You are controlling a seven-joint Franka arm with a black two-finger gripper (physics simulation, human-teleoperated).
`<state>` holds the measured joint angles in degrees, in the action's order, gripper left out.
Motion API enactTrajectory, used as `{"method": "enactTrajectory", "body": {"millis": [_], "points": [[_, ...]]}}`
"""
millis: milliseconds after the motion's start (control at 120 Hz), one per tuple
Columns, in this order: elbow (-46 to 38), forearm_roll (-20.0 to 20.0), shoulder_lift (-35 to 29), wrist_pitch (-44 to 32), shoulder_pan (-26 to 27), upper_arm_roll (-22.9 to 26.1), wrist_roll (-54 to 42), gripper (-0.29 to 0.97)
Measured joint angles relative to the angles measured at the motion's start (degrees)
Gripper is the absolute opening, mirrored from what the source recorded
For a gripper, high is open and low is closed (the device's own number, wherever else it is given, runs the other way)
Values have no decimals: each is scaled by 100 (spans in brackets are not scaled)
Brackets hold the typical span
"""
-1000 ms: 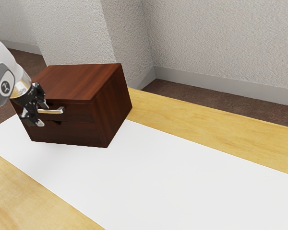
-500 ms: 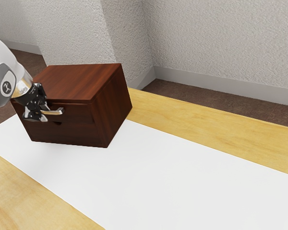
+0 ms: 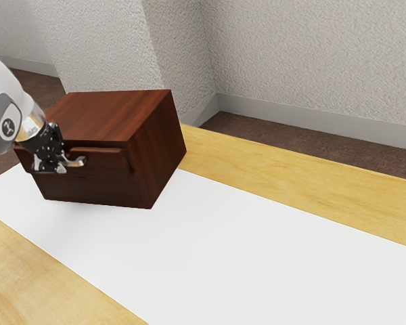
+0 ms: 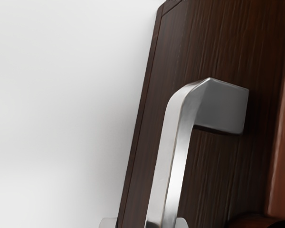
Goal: Pull the drawer handle with one arm to open the drawer
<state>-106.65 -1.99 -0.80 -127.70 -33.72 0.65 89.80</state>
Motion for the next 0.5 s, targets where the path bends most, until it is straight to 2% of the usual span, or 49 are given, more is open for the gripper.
{"method": "enactTrajectory", "body": {"millis": [500], "points": [[-398, 4, -359, -5, 236, -10, -87, 3]]}}
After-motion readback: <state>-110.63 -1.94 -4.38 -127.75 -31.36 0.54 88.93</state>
